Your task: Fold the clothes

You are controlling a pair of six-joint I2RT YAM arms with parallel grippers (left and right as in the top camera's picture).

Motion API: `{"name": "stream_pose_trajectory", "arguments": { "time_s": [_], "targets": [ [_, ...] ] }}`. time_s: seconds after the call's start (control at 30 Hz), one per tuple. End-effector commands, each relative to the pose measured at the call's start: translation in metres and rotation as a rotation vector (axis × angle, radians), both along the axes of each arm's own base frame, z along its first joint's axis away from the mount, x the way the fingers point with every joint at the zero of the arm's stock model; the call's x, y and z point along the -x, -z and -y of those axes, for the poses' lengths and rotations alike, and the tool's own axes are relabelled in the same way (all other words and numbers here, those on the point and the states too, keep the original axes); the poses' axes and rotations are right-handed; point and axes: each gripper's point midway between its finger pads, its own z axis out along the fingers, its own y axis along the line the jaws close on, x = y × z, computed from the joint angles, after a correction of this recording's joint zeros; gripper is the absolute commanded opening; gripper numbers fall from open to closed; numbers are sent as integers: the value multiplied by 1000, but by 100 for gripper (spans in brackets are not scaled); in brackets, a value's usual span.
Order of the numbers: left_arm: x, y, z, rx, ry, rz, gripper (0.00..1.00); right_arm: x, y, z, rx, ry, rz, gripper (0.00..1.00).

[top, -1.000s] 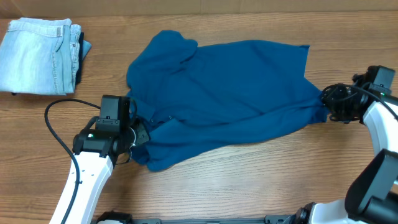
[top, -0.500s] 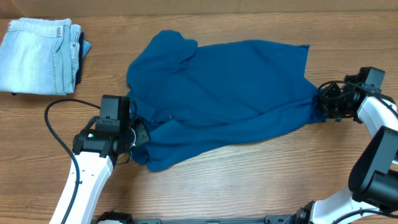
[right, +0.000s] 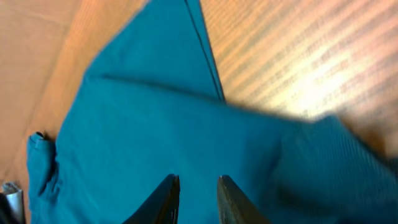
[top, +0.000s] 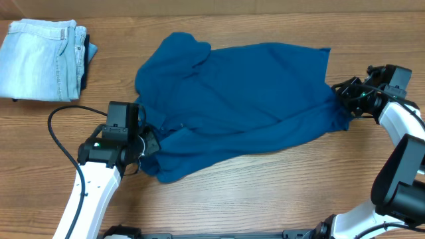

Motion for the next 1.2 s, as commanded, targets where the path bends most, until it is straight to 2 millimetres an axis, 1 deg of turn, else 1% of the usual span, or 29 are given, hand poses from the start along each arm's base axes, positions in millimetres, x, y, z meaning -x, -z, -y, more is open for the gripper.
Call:
{"name": "stream_pose_trajectory", "arguments": {
  "time_s": [0.0, 0.1, 0.17, 0.27, 0.37, 0.4, 0.47, 0.57, 0.7, 0.77, 0.87, 1.0, 1.1, 1.13, 1.17],
  "targets": [
    [-5, -6, -3, -22, 23, 21, 6, 8, -2, -8, -34, -18, -37, 53],
    [-6, -6, -3, -23, 23, 22, 7, 12, -2, -14, -31, -72, -37, 59],
    [-6, -6, -3, -22, 23, 23, 7, 18, 1, -16, -43, -74, -62, 60],
    [-6, -6, -3, -23, 23, 22, 7, 17, 2, -12, -21, -63, -67, 60],
    [-5, -6, -3, -22, 24, 20, 7, 23, 7, -11, -15, -53, -101, 58],
    [-4, -6, -3, -23, 23, 15, 7, 24, 9, -8, 1, -43, -109, 58],
    [-5, -6, -3, -23, 23, 17, 7, 26, 11, -5, 6, -15, -132, 52],
    [-5, -6, -3, -22, 24, 19, 7, 34, 17, -2, 20, 7, -178, 52],
    [-5, -6, -3, -22, 24, 19, 7, 30, 16, 1, 30, 15, -164, 52],
    [-5, -6, -3, -22, 24, 19, 7, 27, 16, 2, 25, 28, -158, 50],
    [-5, -6, -3, -22, 24, 20, 7, 23, 20, 1, 23, 28, -152, 45],
    [-5, -6, -3, -22, 24, 19, 7, 18, 35, -6, 10, 32, -175, 39],
    [-5, -6, -3, -22, 23, 20, 7, 13, 46, -12, 6, 30, -182, 28],
    [-5, -6, -3, -22, 23, 20, 7, 11, 46, -12, 8, 27, -174, 25],
    [-5, -6, -3, -22, 23, 20, 7, 6, 44, -13, 8, 29, -156, 21]
  ]
}}
